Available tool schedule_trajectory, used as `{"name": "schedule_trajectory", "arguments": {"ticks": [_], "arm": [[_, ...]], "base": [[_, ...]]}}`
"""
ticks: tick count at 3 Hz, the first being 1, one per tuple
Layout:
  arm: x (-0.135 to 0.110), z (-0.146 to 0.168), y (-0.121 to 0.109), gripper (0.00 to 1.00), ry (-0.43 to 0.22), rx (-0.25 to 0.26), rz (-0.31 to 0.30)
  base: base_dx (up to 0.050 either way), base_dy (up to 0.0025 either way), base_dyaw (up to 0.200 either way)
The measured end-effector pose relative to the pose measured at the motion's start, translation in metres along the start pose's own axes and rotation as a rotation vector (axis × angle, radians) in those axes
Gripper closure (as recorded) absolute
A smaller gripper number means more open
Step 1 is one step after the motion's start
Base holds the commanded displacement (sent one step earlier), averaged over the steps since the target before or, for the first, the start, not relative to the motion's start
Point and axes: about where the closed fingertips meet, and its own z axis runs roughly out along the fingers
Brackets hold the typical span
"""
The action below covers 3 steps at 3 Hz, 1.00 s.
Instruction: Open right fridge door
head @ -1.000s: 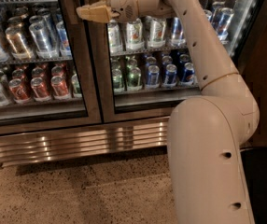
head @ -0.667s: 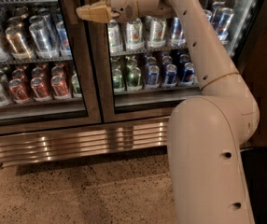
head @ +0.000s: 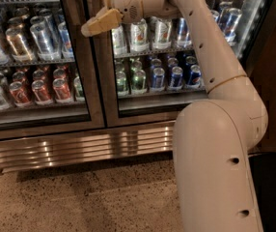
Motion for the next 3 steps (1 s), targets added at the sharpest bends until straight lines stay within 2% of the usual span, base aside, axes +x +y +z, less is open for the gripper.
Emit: {"name": "schedule_trajectory", "arguments": {"ticks": [1, 2, 3], "arm": [[0.0000, 0.0000, 0.0000, 0.00, 0.000, 0.000, 0.000], [0.0000, 0.0000, 0.0000, 0.18, 0.000, 0.000, 0.000], [0.0000, 0.0001, 0.0000, 0.43, 0.000, 0.000, 0.000]], "base": [[0.000, 0.00000, 0.000], [0.000, 0.00000, 0.000], [0.000, 0.00000, 0.000]]}}
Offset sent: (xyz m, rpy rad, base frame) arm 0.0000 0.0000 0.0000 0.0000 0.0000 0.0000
